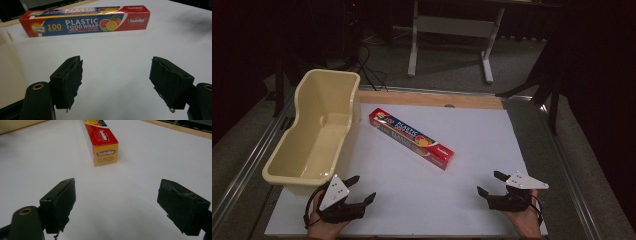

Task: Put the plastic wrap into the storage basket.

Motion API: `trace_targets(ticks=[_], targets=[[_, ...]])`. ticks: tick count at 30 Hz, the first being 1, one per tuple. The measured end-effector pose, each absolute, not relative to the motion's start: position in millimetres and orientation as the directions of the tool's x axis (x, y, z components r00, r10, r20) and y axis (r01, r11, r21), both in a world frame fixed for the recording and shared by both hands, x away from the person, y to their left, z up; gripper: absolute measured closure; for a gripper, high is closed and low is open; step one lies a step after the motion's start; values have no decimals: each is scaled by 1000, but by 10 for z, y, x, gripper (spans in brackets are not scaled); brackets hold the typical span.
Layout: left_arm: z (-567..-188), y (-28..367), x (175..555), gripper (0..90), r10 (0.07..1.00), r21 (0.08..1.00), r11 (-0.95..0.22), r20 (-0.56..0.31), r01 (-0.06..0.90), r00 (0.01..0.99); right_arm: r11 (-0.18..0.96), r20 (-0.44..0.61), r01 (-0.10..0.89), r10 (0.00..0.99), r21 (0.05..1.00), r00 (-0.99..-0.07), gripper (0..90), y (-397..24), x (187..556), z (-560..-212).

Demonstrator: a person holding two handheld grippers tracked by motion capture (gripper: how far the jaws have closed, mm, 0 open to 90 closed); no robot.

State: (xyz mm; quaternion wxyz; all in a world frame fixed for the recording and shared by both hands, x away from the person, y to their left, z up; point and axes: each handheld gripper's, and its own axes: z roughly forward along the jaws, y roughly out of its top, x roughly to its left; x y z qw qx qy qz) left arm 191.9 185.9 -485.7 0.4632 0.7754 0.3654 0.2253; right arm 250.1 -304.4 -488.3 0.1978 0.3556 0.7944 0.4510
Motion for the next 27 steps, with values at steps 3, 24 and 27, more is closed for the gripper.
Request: trace_targets(ticks=[3, 24, 27], targets=[[-4855, 1856, 1916, 259, 774, 884, -304, 12, 355, 633, 347, 0, 382, 739, 857, -673, 152, -3037, 2493, -4880], [-4867, 1855, 1930, 258, 779, 886, -297, 10, 355, 627, 395, -28, 348, 694, 850, -720, 192, -2809, 2849, -4744], [-4868, 1852, 1930, 257, 780, 886, -297, 9, 356, 626, 415, -39, 341, 680, 844, -732, 194, -2728, 2943, -4730]])
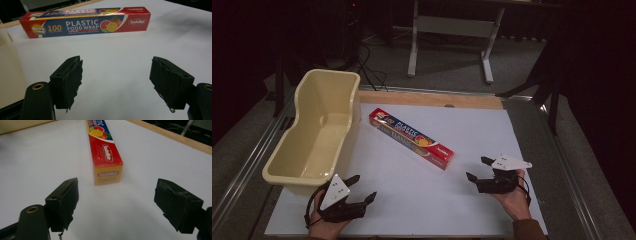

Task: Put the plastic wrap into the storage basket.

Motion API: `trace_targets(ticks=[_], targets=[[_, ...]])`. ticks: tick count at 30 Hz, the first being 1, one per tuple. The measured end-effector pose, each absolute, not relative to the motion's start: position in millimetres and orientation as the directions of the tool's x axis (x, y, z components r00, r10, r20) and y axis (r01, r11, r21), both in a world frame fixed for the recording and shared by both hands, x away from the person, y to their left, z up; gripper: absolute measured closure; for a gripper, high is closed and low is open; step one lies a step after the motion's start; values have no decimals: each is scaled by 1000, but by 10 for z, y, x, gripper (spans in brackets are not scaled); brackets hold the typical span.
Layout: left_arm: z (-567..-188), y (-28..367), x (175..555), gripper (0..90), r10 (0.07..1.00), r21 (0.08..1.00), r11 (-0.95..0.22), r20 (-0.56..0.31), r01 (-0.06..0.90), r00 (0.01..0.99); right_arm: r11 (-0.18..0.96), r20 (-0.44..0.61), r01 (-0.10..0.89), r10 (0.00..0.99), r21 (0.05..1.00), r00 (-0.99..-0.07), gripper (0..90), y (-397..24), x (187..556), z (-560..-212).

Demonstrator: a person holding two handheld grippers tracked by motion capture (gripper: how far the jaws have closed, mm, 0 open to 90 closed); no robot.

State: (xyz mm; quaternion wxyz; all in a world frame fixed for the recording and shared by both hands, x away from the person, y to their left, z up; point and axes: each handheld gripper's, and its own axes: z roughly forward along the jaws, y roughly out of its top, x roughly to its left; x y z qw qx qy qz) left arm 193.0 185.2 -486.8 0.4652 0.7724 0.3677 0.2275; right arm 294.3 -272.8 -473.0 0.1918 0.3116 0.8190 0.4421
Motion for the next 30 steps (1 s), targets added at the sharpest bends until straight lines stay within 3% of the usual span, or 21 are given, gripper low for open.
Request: trace_targets(ticks=[12, 30], targets=[[-4869, 1832, 1928, 255, 776, 886, -301, 12, 354, 630, 481, -52, 341, 634, 808, -771, 245, -2397, 3337, -4741], [-4874, 1816, 1930, 255, 770, 884, -308, 14, 352, 638, 555, 5, 402, 583, 728, -813, 199, -1983, 3769, -4999]])
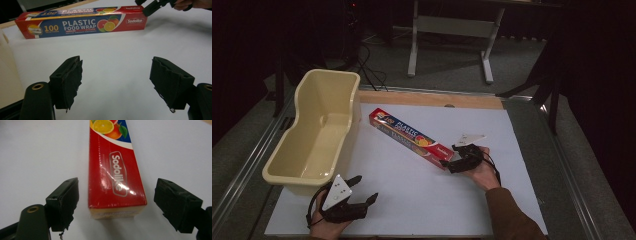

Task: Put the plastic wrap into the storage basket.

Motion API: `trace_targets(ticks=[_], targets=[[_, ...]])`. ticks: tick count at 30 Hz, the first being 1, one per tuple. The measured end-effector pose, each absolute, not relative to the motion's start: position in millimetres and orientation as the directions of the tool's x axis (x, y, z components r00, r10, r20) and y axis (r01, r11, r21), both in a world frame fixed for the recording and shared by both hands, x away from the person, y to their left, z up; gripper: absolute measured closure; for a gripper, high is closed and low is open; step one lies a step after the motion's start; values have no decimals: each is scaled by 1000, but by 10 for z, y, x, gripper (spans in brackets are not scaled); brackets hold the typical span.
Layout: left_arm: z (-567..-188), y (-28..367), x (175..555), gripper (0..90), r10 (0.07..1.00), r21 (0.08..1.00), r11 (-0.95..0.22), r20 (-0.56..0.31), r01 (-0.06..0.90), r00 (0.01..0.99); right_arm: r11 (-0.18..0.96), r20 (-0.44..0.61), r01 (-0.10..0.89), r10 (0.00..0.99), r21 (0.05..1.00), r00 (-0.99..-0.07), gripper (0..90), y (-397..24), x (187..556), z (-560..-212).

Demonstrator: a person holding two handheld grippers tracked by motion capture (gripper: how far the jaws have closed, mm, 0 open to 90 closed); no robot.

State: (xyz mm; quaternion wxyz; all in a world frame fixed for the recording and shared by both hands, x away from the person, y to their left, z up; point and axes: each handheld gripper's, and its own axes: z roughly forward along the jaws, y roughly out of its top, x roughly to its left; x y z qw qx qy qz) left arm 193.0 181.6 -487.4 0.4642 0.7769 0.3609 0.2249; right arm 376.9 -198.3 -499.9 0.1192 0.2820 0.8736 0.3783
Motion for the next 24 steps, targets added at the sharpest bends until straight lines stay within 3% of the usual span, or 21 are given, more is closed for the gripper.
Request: trace_targets(ticks=[6, 12, 24], targets=[[-4874, 1816, 1931, 255, 769, 884, -309, 14, 352, 639, 572, 26, 426, 576, 701, -817, 249, -1921, 3874, -5065], [-4873, 1809, 1930, 255, 767, 883, -311, 14, 352, 642, 593, 46, 420, 541, 687, -840, 367, -1897, 3910, -5085], [-4873, 1813, 1927, 256, 767, 885, -305, 9, 352, 641, 638, 4, 429, 555, 640, -832, 381, -1998, 3759, -5015]])
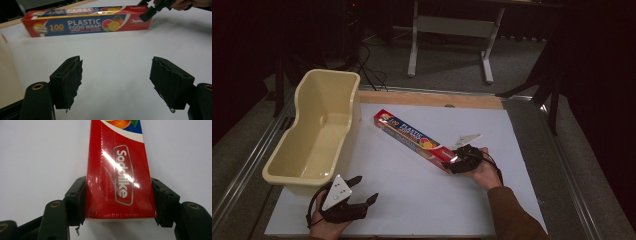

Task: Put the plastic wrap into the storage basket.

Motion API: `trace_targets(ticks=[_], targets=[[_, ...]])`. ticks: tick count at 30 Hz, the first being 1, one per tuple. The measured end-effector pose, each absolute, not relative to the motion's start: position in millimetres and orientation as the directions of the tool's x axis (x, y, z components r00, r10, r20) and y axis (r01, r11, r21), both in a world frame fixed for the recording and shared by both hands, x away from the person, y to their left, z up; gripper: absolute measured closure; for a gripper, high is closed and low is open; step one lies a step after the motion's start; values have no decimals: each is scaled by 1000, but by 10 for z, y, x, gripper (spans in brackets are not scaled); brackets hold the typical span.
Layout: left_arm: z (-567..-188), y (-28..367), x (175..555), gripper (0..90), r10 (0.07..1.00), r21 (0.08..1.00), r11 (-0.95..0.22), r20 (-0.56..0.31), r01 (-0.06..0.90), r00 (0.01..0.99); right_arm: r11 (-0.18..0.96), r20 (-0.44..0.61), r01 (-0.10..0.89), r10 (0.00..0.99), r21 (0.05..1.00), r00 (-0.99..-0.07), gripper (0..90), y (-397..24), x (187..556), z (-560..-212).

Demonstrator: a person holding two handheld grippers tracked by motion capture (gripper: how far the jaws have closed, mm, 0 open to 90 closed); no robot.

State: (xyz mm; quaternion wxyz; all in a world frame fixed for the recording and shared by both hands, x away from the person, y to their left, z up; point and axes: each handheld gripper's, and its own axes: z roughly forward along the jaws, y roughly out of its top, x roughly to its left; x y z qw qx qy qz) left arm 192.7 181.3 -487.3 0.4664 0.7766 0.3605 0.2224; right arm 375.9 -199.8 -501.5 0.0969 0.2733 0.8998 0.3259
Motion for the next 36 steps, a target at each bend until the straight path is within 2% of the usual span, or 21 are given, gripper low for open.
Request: trace_targets(ticks=[18, 26, 30, 32, 36], targets=[[-4888, 1778, 1939, 261, 763, 880, -317, 15, 354, 646, 576, 25, 552, 678, 603, -735, 380, -3005, 2869, -4963], [-4894, 1773, 1946, 263, 764, 878, -319, 16, 357, 645, 556, 36, 602, 717, 573, -696, 377, -3376, 2538, -4928], [-4900, 1771, 1952, 265, 765, 877, -318, 12, 361, 644, 550, 54, 611, 716, 569, -696, 370, -3433, 2493, -4929], [-4899, 1770, 1952, 265, 763, 876, -322, 17, 358, 646, 553, 55, 613, 716, 565, -696, 293, -3425, 2503, -4921], [-4901, 1768, 1954, 265, 764, 876, -319, 12, 361, 645, 554, 21, 603, 726, 574, -687, 193, -3326, 2542, -4824]])
